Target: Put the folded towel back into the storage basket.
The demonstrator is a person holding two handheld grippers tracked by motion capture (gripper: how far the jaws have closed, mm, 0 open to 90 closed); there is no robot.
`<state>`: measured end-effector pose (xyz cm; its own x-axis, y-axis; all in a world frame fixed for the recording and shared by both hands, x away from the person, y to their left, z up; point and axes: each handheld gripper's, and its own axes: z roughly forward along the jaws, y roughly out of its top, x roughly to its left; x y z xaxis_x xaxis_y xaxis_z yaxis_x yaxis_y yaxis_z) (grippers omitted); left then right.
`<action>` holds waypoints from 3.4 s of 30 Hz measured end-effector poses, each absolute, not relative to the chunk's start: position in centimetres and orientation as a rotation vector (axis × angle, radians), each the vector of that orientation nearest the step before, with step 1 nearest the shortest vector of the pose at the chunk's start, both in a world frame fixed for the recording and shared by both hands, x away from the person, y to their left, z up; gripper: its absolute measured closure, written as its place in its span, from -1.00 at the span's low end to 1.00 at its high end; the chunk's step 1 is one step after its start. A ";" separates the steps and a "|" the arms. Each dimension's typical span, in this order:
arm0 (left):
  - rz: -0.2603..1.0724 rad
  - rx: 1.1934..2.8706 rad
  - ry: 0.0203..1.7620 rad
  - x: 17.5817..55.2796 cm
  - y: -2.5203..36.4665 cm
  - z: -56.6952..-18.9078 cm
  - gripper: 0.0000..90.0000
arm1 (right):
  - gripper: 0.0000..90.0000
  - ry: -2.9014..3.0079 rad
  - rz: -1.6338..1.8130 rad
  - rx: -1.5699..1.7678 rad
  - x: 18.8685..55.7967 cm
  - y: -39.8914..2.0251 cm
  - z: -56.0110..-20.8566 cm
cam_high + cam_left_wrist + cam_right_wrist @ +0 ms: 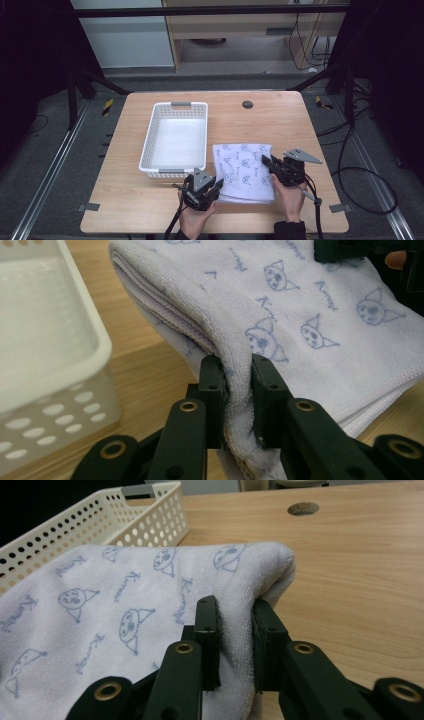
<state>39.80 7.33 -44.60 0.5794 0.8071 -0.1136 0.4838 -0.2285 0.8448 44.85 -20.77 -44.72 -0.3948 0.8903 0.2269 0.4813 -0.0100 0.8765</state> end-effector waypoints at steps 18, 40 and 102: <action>0.497 1.892 0.979 40.3 7.7 -40.9 0.70 | 0.71 1.767 1.425 1.365 44.1 -20.2 -42.2; 0.521 1.880 0.943 41.0 9.8 -37.2 0.70 | 0.71 1.722 1.468 1.294 44.5 -18.4 -39.1; 0.611 1.696 1.086 42.9 21.8 -33.8 0.70 | 0.70 1.821 1.461 1.091 49.7 -5.3 -32.9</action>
<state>42.87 21.78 -33.78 0.4710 0.8774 -0.0912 0.3779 -0.1073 0.9196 49.66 -5.31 -32.87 -0.5138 0.8554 0.0650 0.2486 0.0760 0.9656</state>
